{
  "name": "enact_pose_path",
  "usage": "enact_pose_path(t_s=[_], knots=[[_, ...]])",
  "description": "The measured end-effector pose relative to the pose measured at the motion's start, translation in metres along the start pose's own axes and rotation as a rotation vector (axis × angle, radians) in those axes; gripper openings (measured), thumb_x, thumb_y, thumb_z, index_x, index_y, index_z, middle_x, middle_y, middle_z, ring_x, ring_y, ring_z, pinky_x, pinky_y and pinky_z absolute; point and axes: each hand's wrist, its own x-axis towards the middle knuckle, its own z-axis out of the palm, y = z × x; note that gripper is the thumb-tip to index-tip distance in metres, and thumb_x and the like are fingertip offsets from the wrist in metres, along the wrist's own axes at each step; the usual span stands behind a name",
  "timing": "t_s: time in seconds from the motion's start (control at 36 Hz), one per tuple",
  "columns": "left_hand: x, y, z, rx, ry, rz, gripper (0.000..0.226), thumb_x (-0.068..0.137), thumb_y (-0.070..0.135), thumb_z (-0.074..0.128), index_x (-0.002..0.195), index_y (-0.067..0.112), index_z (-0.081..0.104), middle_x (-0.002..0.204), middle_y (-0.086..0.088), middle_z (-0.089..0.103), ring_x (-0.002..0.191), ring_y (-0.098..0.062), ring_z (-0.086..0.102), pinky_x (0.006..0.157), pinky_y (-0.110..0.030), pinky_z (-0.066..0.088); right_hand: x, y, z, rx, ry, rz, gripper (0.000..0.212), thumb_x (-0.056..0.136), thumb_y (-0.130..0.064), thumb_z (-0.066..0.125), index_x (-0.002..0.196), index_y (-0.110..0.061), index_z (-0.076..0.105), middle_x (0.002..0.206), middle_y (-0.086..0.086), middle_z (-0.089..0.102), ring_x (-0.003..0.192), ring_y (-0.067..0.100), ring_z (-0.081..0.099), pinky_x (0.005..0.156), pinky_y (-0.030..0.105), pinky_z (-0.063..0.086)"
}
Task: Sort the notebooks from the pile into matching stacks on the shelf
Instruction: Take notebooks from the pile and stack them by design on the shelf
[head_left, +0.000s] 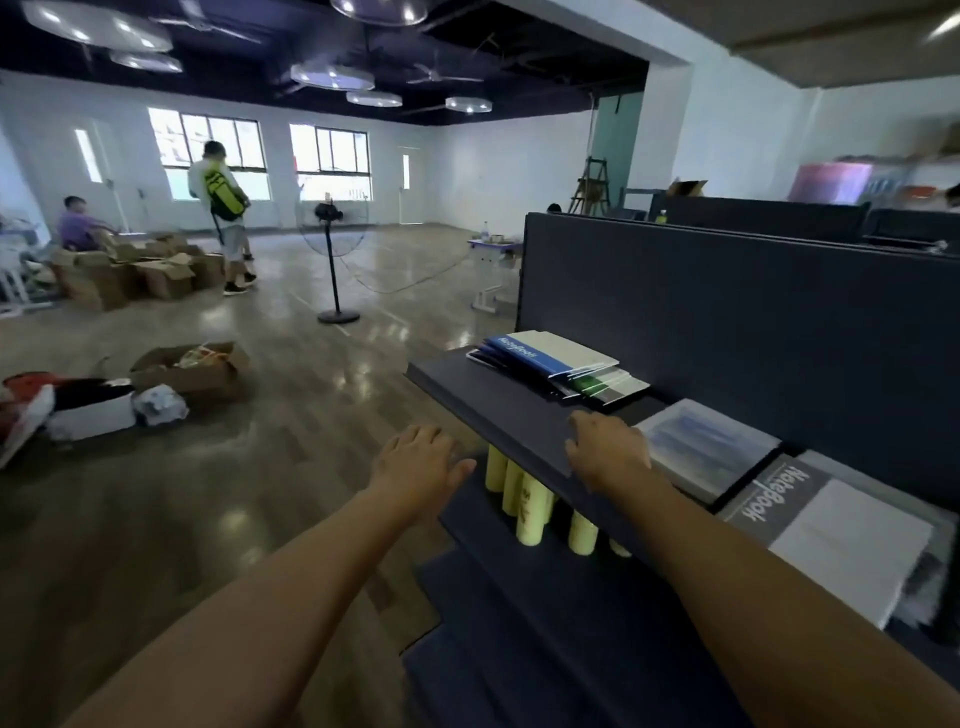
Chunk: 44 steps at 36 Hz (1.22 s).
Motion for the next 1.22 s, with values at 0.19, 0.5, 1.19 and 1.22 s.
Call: enact_pose_path(t_s=[0.19, 0.5, 1.19, 1.22], knots=[[0.066, -0.033, 0.010, -0.028, -0.040, 0.071, 0.051, 0.100, 0.050, 0.030, 0.142, 0.022, 0.038, 0.153, -0.003, 0.031, 0.142, -0.023, 0.024, 0.116, -0.039, 0.021, 0.048, -0.010, 0.008, -0.031, -0.033, 0.119, 0.041, 0.100, -0.041, 0.037, 0.133, -0.017, 0.043, 0.134, 0.007, 0.052, 0.122, 0.027, 0.048, 0.096, 0.039, 0.039], [0.162, -0.045, 0.033, -0.041, -0.034, 0.157, 0.054, 0.100, 0.053, 0.028, 0.139, 0.019, 0.043, 0.152, -0.004, 0.032, 0.141, -0.024, 0.026, 0.113, -0.039, 0.024, 0.135, 0.003, 0.025, -0.020, -0.028, 0.231, 0.058, 0.093, -0.058, 0.042, 0.133, -0.017, 0.044, 0.135, 0.009, 0.051, 0.122, 0.028, 0.048, 0.092, 0.039, 0.041], [0.289, -0.016, 0.057, -0.145, 0.013, 0.295, 0.046, 0.100, 0.047, 0.033, 0.136, 0.021, 0.047, 0.136, -0.004, 0.047, 0.127, -0.024, 0.041, 0.100, -0.039, 0.038, 0.243, 0.023, 0.049, -0.117, -0.076, 0.085, 0.064, 0.088, -0.069, 0.039, 0.130, -0.022, 0.042, 0.132, 0.004, 0.050, 0.119, 0.024, 0.044, 0.089, 0.038, 0.041], [0.291, -0.016, 0.056, -0.153, 0.018, 0.297, 0.046, 0.101, 0.047, 0.033, 0.136, 0.021, 0.048, 0.135, -0.004, 0.047, 0.127, -0.024, 0.041, 0.100, -0.039, 0.038, 0.242, 0.023, 0.048, -0.117, -0.070, 0.082, 0.060, 0.089, -0.068, 0.038, 0.127, -0.022, 0.044, 0.129, 0.004, 0.053, 0.116, 0.024, 0.046, 0.086, 0.037, 0.042]])
